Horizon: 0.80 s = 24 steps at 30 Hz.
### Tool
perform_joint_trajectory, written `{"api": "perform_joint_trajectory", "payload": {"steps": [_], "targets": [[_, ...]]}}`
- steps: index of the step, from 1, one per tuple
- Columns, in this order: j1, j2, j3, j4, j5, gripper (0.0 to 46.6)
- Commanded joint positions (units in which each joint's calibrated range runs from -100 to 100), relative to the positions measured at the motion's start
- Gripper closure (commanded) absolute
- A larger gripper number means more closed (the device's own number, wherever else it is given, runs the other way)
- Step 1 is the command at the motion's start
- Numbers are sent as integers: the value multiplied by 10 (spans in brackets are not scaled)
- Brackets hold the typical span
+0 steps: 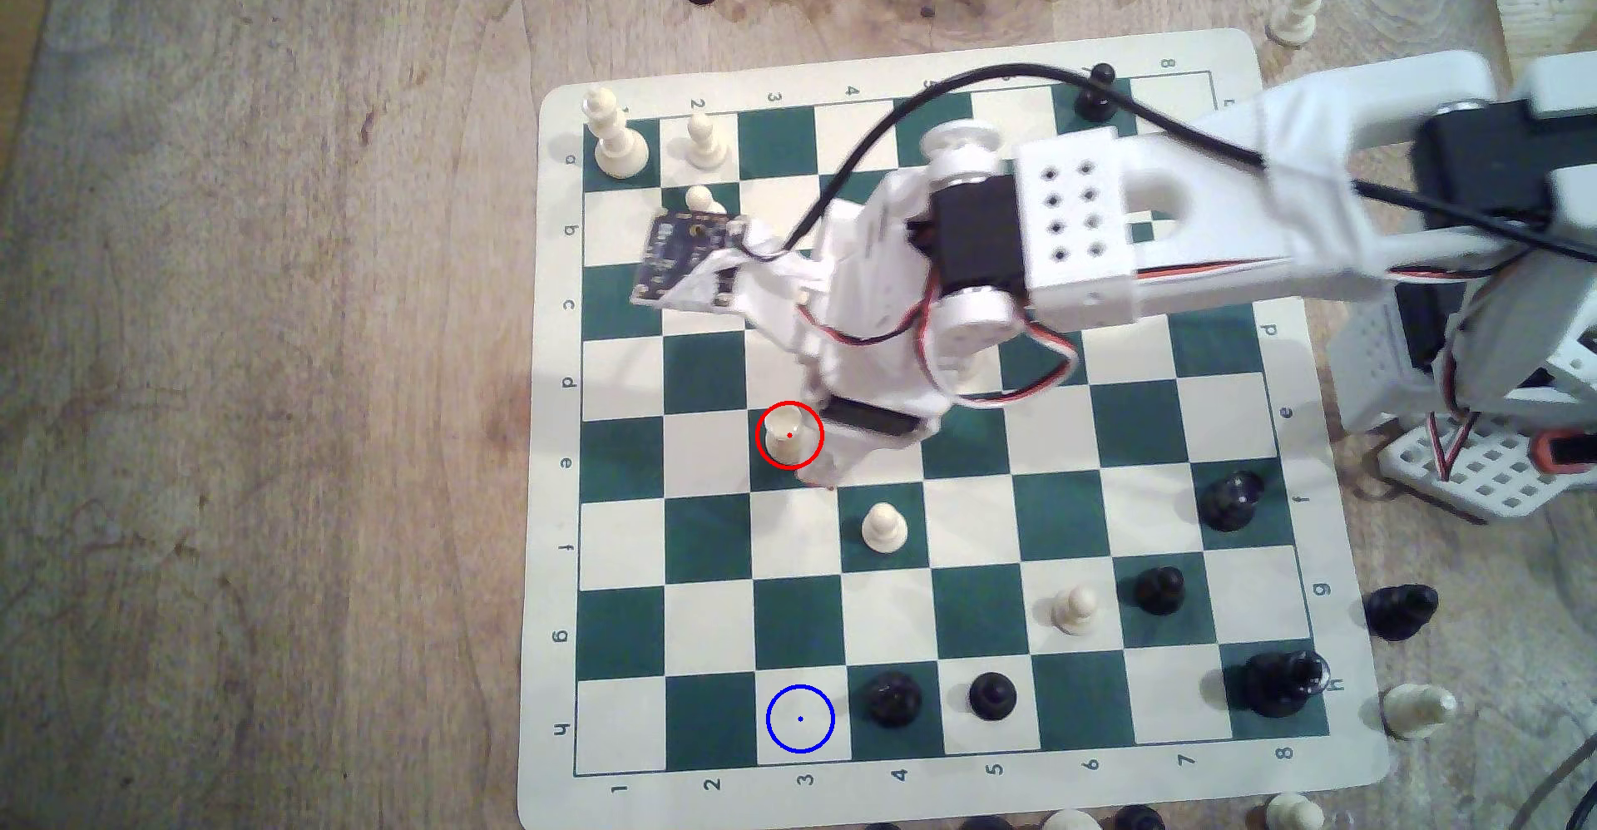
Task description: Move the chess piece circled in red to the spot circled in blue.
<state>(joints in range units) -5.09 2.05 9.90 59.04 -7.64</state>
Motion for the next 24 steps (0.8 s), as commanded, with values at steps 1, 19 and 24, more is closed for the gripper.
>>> {"api": "perform_joint_trajectory", "payload": {"steps": [1, 19, 24], "targets": [[3, 13, -80, -5, 2, 253], [18, 117, -160, -2, 17, 291], [7, 133, -162, -6, 15, 321]]}}
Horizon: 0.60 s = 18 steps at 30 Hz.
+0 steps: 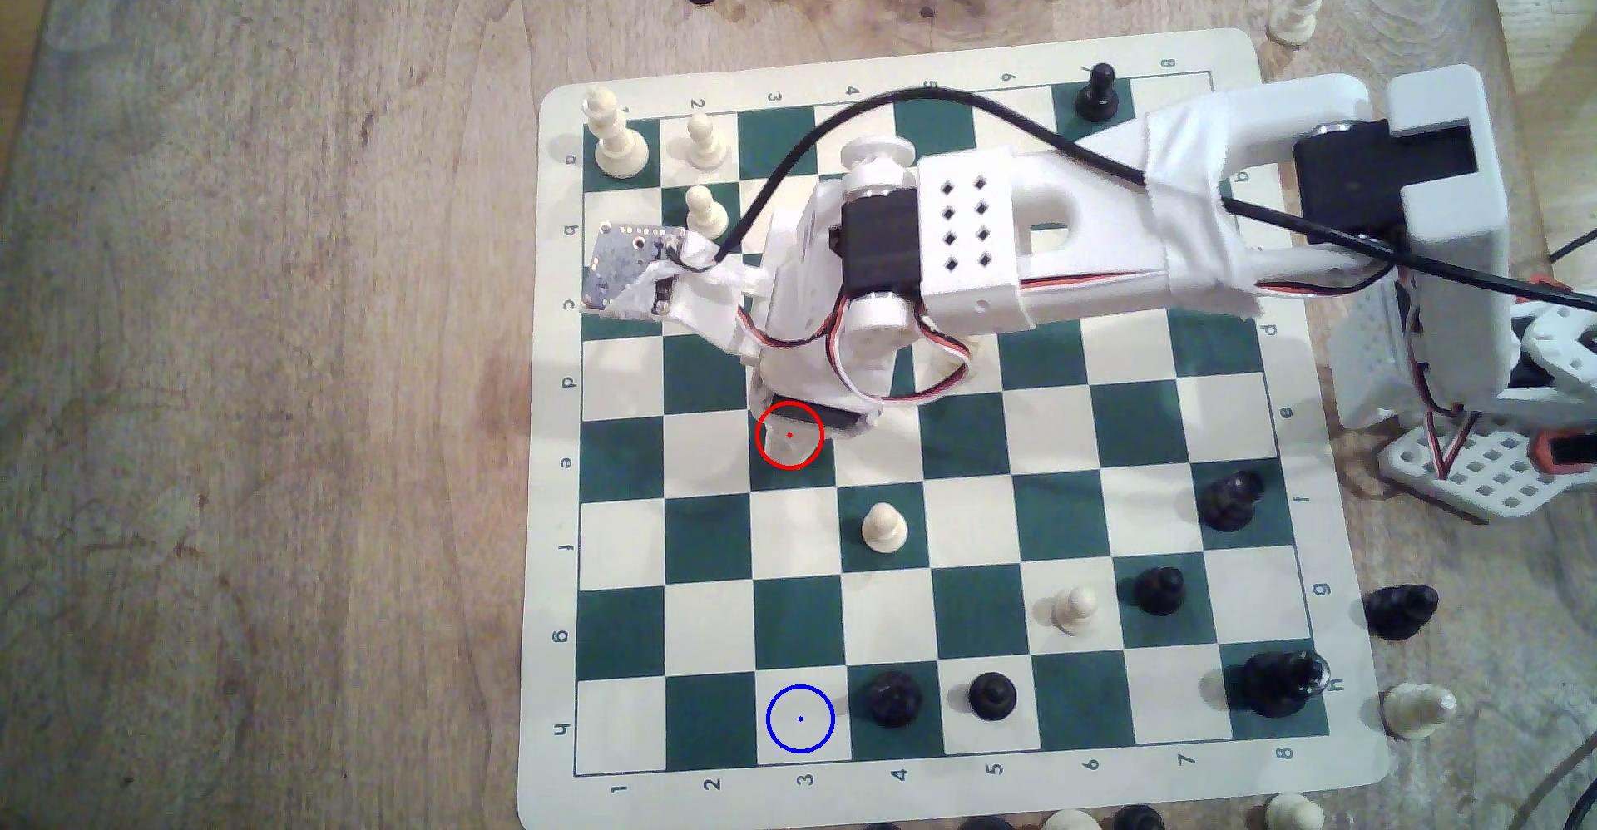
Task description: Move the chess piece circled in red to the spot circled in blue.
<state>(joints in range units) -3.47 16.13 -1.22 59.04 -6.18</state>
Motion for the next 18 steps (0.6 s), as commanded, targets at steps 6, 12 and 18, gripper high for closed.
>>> {"api": "perform_joint_trajectory", "payload": {"steps": [6, 12, 18], "targets": [[-15, -2, -59, -8, -2, 321], [-14, 3, -70, -9, -2, 332], [-18, 3, -70, -9, -2, 351]]}}
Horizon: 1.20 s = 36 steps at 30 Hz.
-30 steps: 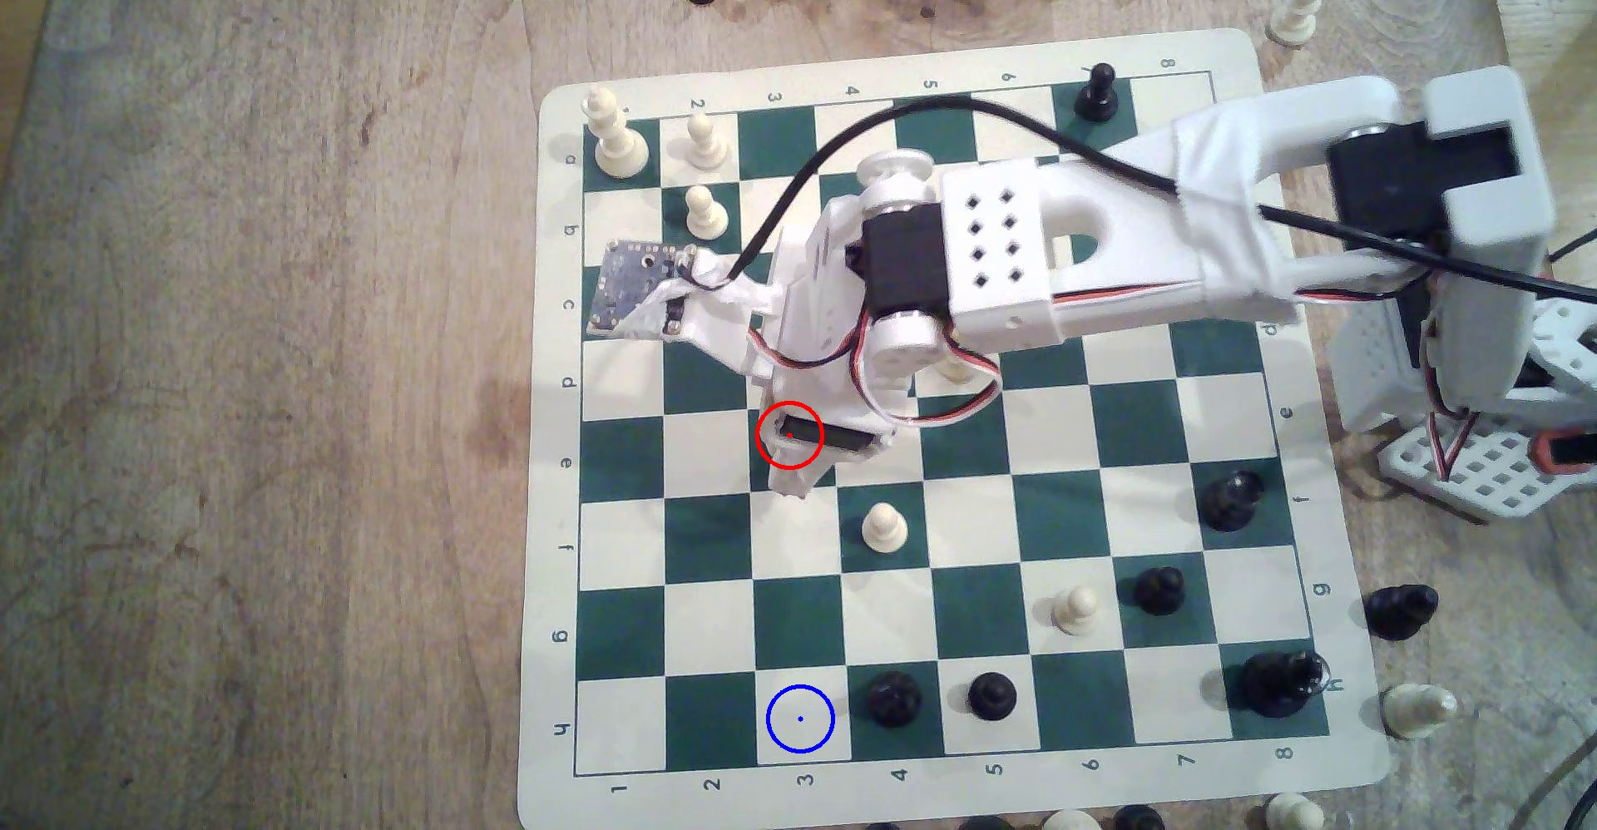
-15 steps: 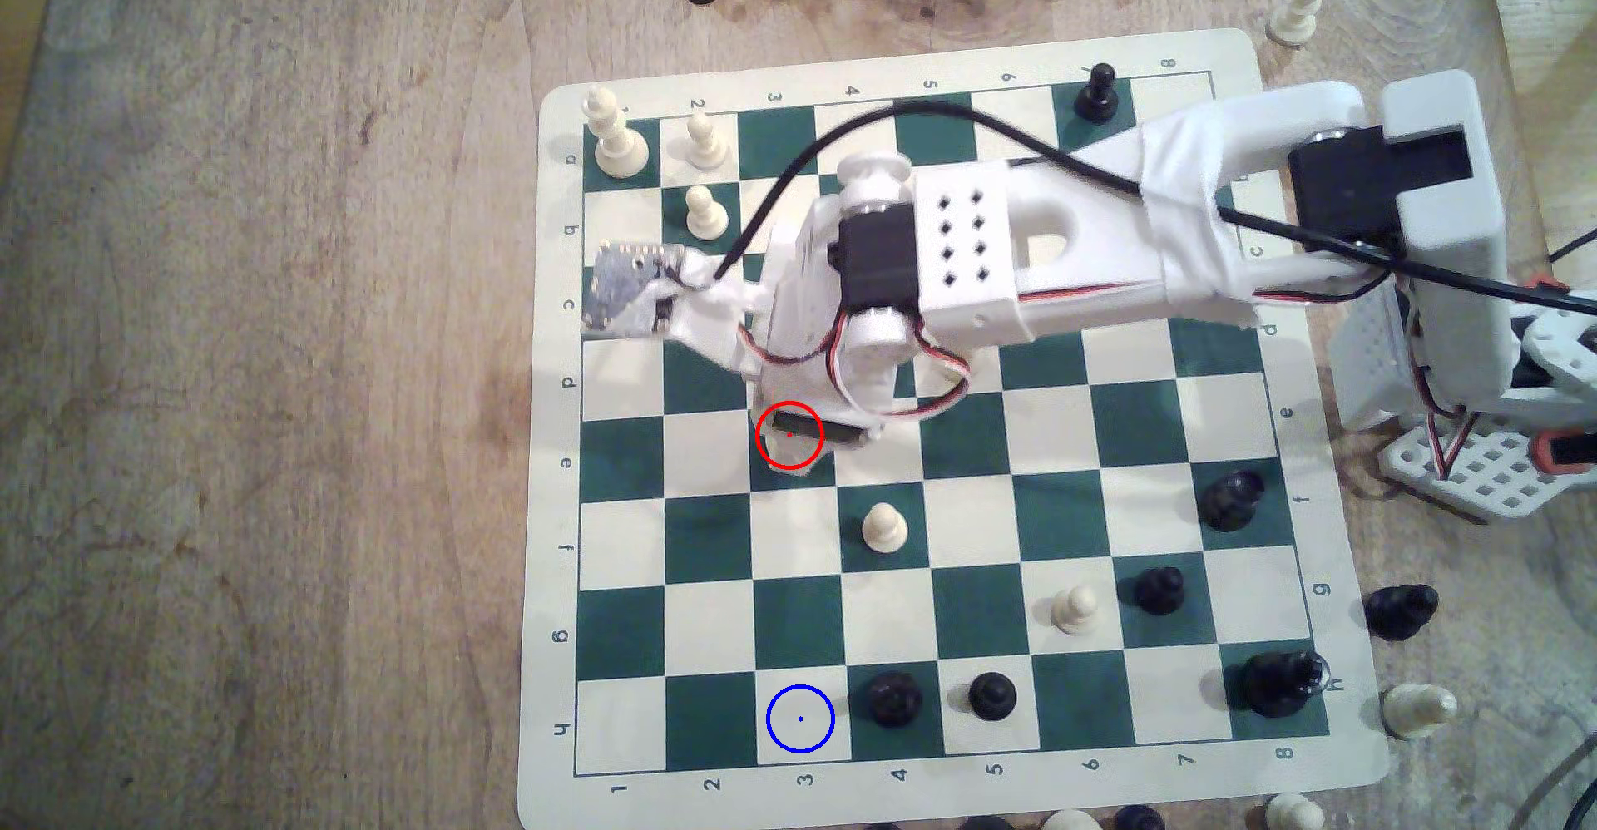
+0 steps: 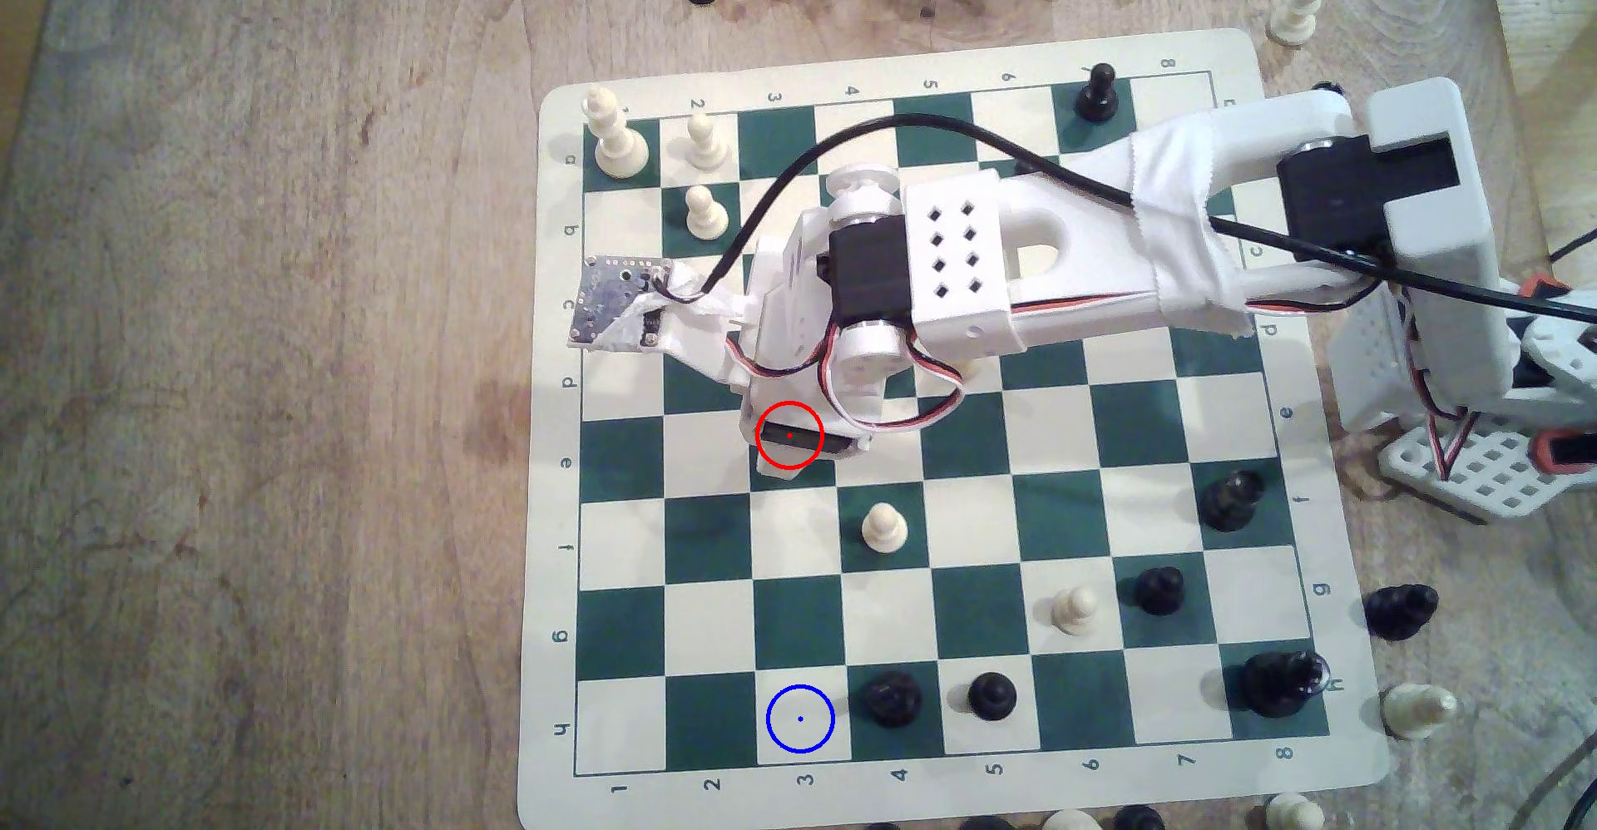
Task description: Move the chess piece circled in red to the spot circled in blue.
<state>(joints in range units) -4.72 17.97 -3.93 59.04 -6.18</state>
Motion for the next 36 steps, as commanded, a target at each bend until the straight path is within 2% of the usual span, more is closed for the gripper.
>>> {"api": "perform_joint_trajectory", "payload": {"steps": [1, 6, 12, 21, 28, 36], "targets": [[-6, -16, -43, -9, -2, 354], [-10, -16, -43, -6, -3, 388], [-10, -25, -43, 2, -3, 464], [-6, -103, -38, 31, -3, 464], [-41, -138, -46, 34, -9, 464], [-115, -97, -111, 34, -19, 464]]}}
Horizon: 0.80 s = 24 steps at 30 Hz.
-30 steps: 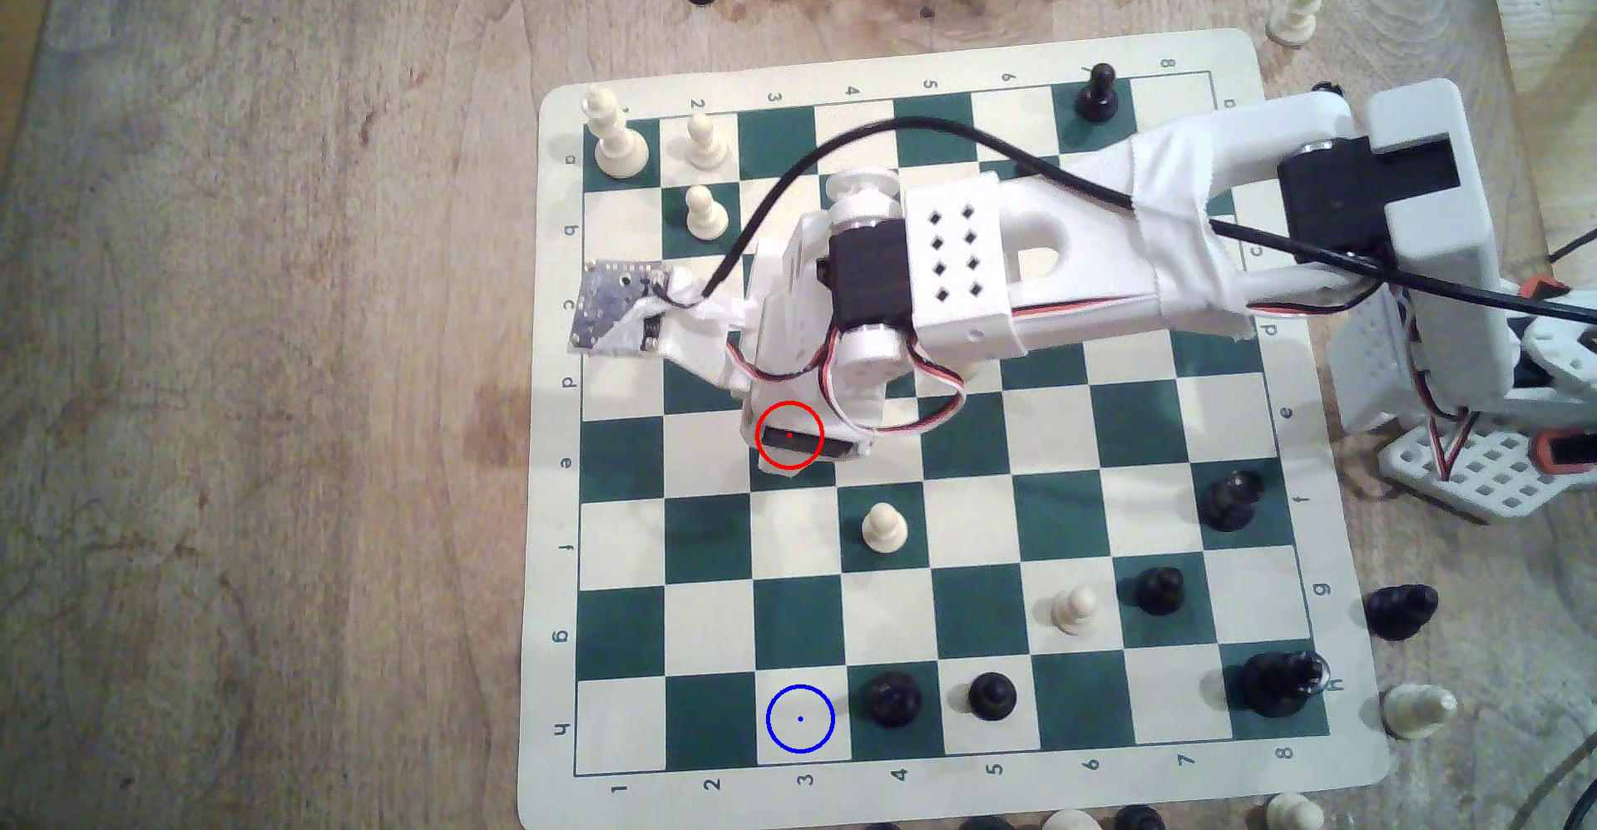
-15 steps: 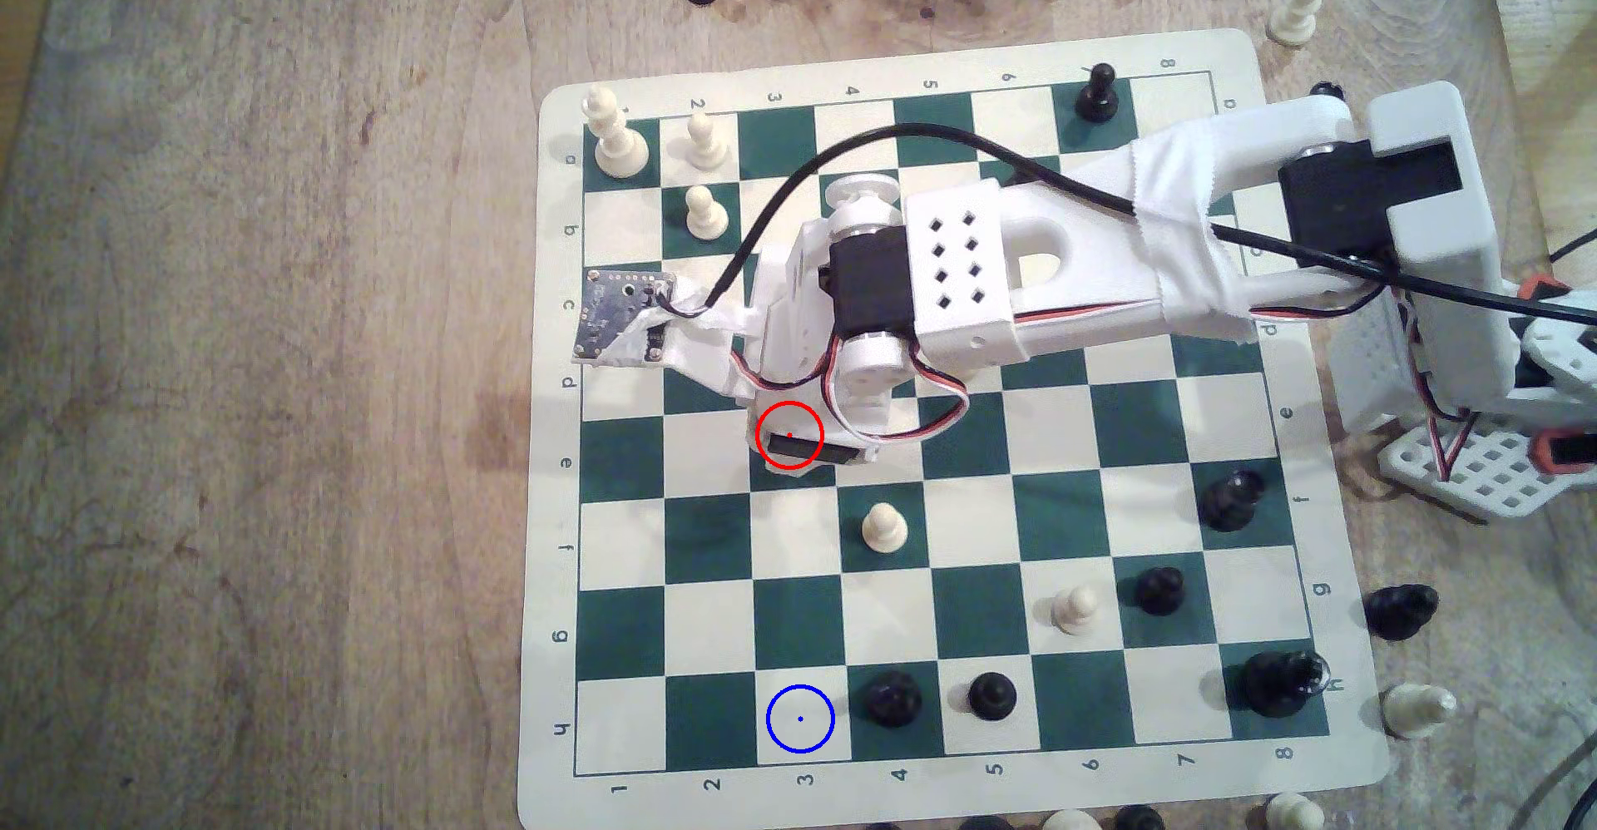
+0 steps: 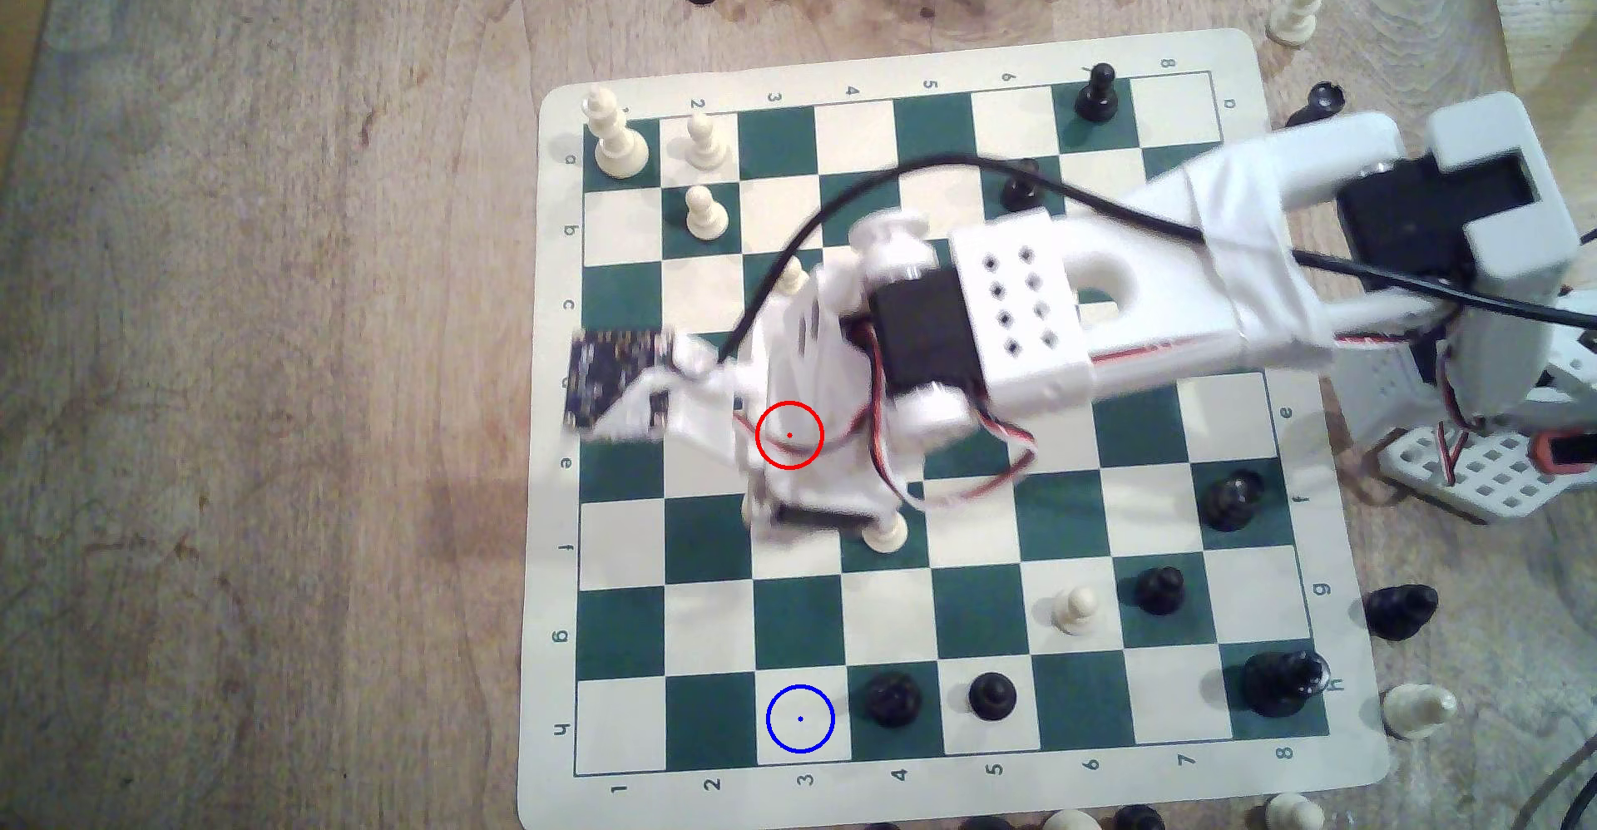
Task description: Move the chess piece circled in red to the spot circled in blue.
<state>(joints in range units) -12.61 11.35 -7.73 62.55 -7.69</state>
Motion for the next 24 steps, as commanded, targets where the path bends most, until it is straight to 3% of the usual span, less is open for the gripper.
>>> {"api": "perform_joint_trajectory", "payload": {"steps": [1, 11, 24], "targets": [[-45, -20, -78, -5, -4, 464], [-113, 58, -90, -44, -19, 464], [-119, 127, -147, -27, -14, 464]]}}
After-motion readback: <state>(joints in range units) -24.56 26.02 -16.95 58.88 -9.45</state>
